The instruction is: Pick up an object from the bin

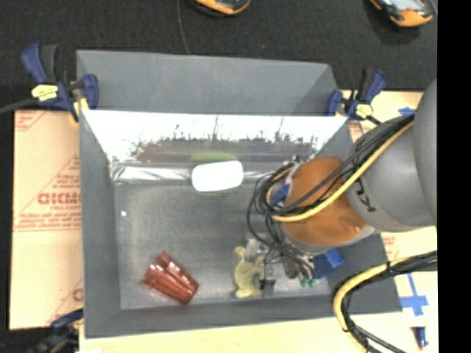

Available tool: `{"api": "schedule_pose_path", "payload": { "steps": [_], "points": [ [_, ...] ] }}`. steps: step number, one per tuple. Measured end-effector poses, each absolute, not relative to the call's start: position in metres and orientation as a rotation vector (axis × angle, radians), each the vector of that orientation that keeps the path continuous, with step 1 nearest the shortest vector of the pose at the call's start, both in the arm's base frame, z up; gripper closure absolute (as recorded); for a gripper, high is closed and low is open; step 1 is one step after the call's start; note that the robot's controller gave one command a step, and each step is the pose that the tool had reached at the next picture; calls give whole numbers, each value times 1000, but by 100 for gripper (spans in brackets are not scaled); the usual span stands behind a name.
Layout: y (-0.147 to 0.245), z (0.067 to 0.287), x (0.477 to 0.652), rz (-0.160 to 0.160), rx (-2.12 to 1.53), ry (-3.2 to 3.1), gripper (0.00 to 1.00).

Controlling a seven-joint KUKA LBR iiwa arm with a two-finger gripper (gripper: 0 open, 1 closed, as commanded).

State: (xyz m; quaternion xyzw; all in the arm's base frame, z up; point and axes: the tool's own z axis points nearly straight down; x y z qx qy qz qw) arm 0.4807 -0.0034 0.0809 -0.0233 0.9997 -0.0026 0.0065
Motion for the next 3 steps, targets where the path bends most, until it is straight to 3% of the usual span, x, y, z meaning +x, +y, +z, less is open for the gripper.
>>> {"api": "schedule_pose_path", "payload": {
  "steps": [1,2,3],
  "points": [
    [6,163,474,-6,-80,3132,100],
    [6,162,482,-11,-183,3106,100],
    [26,119,487,-10,-286,3103,100]
  ]
}}
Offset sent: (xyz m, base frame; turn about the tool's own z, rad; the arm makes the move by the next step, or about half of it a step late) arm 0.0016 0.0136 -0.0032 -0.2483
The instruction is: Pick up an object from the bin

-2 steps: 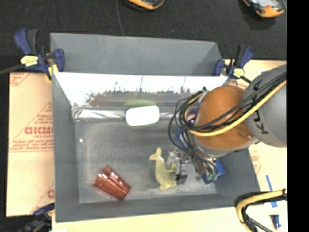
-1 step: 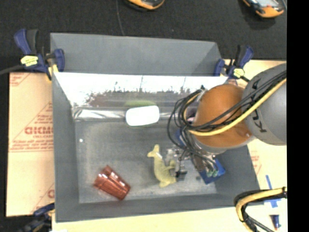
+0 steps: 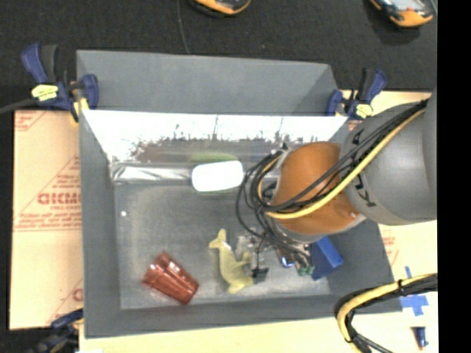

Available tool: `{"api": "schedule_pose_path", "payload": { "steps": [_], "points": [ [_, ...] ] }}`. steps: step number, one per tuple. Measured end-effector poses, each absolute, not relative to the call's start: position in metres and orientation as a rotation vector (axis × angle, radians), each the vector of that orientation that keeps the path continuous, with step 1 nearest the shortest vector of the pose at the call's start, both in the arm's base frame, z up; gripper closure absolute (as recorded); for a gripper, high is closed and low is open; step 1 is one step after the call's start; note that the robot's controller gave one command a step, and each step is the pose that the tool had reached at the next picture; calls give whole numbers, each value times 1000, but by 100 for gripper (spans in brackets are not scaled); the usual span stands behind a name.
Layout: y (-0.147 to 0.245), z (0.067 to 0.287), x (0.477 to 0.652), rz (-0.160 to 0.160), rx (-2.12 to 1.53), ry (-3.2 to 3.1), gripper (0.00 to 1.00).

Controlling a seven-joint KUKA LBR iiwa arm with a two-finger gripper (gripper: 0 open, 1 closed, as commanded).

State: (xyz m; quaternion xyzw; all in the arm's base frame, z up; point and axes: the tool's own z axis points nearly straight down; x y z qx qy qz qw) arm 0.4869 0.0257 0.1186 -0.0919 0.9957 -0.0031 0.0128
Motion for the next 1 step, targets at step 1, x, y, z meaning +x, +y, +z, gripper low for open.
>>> {"api": "schedule_pose_path", "payload": {
  "steps": [1],
  "points": [
    [21,192,479,-13,-265,3112,100]
  ]
}}
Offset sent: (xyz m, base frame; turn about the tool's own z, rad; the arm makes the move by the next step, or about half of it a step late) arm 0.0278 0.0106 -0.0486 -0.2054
